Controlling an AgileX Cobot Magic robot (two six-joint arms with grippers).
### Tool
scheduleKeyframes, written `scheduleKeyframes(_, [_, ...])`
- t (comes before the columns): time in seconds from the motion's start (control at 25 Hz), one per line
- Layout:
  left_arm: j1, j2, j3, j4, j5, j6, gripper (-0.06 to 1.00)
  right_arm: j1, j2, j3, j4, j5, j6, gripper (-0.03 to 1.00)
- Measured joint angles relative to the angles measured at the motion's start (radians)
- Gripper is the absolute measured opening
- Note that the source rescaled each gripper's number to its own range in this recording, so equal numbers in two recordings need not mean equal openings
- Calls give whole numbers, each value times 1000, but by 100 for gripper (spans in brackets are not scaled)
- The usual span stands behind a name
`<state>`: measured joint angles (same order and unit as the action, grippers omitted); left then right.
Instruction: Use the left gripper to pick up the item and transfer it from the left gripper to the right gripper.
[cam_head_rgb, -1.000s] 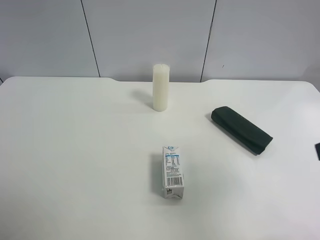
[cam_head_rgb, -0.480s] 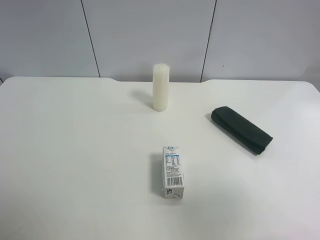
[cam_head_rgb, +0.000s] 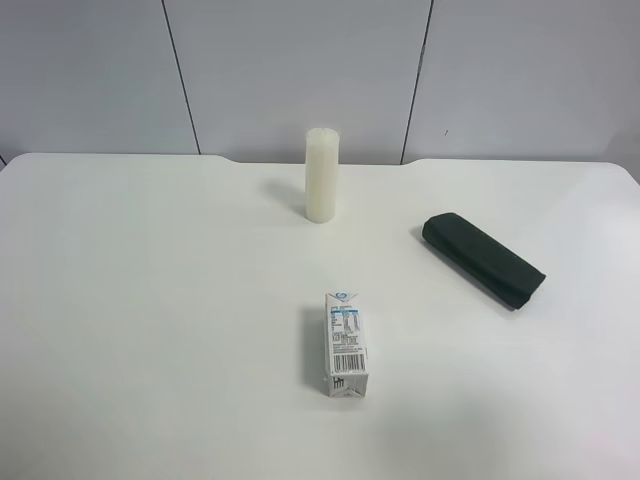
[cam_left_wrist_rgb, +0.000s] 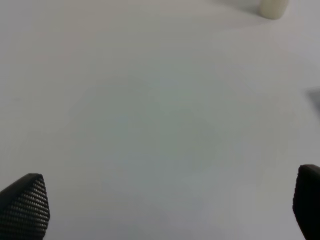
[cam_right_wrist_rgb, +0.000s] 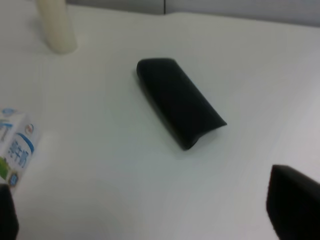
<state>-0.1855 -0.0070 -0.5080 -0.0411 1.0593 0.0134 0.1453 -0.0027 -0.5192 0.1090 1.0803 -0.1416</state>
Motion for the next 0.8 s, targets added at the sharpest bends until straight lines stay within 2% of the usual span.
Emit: scheduleKeyframes(0.8, [0, 0, 0, 0, 0, 0, 100, 0, 0, 12, -2, -14, 10, 96])
